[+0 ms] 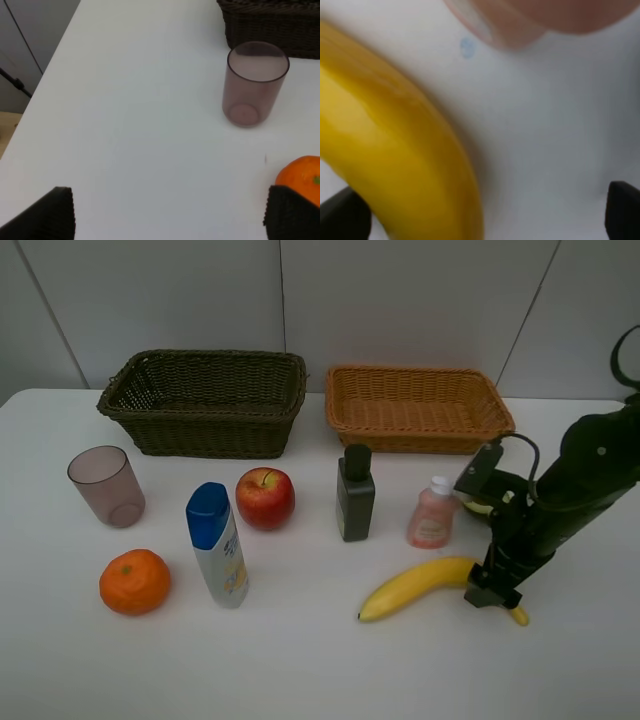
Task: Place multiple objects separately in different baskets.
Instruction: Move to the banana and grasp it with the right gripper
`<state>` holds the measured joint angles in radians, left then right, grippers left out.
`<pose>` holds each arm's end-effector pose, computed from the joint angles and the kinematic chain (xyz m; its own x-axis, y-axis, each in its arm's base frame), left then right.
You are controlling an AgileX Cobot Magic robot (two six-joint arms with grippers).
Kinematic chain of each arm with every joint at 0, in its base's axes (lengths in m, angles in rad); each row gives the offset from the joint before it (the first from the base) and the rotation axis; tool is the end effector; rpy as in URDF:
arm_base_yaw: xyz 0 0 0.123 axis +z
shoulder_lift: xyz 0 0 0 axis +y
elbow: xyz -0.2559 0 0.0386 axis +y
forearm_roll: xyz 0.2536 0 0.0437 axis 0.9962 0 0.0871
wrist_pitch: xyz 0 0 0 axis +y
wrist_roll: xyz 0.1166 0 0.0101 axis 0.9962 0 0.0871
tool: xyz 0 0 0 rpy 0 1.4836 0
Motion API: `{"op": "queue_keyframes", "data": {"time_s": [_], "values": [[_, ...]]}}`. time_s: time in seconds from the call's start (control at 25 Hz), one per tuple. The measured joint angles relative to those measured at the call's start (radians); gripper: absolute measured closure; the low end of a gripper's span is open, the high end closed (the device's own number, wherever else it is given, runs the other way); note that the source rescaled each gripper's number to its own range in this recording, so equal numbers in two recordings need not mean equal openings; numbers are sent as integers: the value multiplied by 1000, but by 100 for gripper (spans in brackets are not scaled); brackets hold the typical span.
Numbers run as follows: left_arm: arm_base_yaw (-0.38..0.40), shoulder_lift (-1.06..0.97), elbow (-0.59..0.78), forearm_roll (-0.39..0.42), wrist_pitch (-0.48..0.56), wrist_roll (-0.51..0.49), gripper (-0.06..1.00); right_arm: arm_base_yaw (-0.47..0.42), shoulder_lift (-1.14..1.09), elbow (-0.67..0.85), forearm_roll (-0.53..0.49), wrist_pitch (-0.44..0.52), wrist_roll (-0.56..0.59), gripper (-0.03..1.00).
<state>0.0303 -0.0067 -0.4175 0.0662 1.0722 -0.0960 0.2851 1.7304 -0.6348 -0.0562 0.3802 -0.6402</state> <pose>0.0557 0.0085 0.2420 -0.5246 -0.0801 -0.8475 -0.1134 0.9933 -0.0237 0.2452 0.0693 0.0489 -0.5492 -0.8260 -0.1268 -0.8161 0.5628 -0.1318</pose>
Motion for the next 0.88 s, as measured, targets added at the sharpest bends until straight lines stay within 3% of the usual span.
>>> {"op": "queue_keyframes", "data": {"time_s": [0.36, 0.48, 0.68, 0.76, 0.88], "values": [[0, 0, 0, 0, 0, 0, -5, 0, 5, 0, 0, -6, 0, 2], [0, 0, 0, 0, 0, 0, -5, 0, 5, 0, 1, -6, 0, 20], [0, 0, 0, 0, 0, 0, -5, 0, 5, 0, 6, -2, 0, 74], [0, 0, 0, 0, 0, 0, -5, 0, 5, 0, 27, 3, 0, 91], [0, 0, 0, 0, 0, 0, -5, 0, 5, 0, 41, 3, 0, 91]]}}
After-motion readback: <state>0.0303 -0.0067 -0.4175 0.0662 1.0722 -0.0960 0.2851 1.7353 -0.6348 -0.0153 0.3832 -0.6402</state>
